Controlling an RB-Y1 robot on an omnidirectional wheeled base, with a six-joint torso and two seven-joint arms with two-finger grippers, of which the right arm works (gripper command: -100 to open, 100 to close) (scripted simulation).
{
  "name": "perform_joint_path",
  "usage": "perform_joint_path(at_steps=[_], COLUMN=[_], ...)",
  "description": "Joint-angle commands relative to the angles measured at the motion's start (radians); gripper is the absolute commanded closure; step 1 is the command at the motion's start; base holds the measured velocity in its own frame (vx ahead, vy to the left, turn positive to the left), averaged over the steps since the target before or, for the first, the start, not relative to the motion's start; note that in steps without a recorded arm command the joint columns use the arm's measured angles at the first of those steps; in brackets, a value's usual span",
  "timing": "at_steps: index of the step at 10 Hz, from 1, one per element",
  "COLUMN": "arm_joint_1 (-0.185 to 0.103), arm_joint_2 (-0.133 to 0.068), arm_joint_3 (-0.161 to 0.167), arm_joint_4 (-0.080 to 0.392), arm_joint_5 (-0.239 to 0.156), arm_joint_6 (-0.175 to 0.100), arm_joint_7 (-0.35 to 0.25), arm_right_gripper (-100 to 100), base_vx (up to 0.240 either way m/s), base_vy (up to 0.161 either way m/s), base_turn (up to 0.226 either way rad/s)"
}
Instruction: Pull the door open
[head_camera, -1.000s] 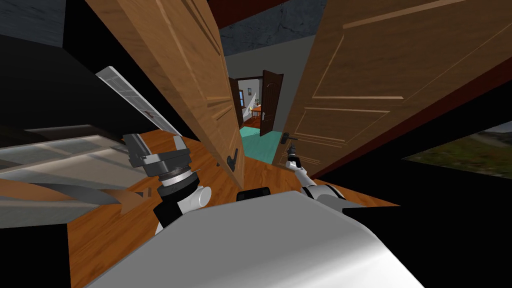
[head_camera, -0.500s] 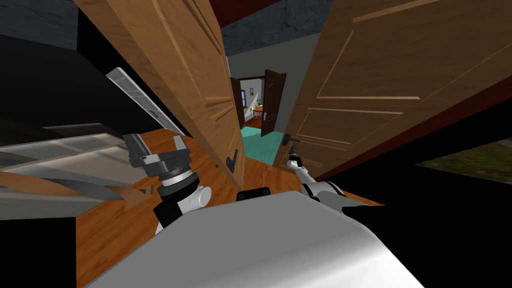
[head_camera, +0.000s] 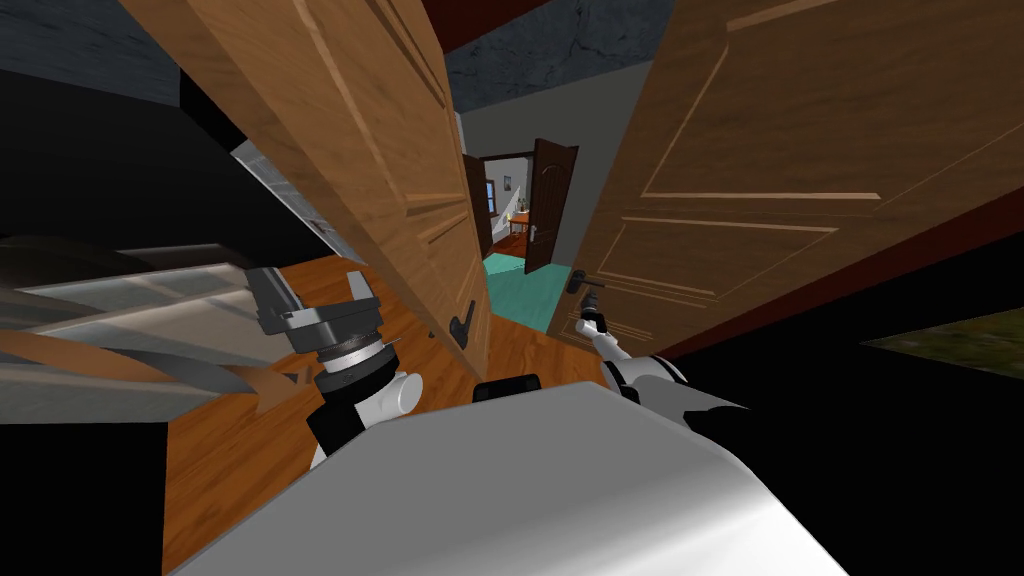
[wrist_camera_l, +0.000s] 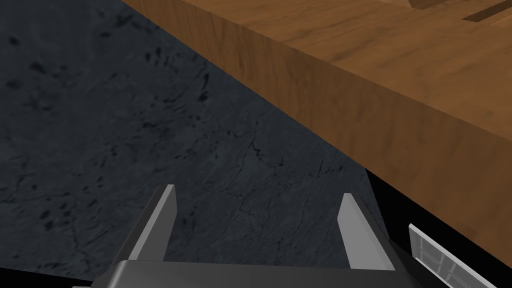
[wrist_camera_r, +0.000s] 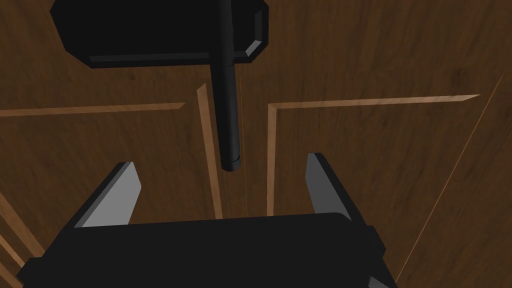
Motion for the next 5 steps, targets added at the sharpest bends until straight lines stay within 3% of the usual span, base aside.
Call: perform_joint_path(at_steps=[1,2,3,4,5], arm_joint_1=[0.0,0.001,0.001,0.001,0.003], arm_joint_2=[0.0,-0.011,-0.015,-0.015,-0.026], arm_joint_3=[0.0,-0.021,-0.031,-0.031,-0.053], arm_joint_4=[0.0,0.021,0.029,0.029,0.049], arm_joint_5=[0.0,-0.011,-0.015,-0.015,-0.025], arm_joint_6=[0.0,-0.008,-0.012,-0.012,-0.02], arm_joint_7=[0.0,0.005,0.007,0.007,0.011], arm_right_gripper=[-100,-100,-100,-100,-100], base_vx=[0.017,0.043,0.07,0.043,0.033], base_vy=[-0.013,-0.067,-0.12,-0.098,-0.1], base_turn=[0.012,0.191,0.334,0.087,0.193])
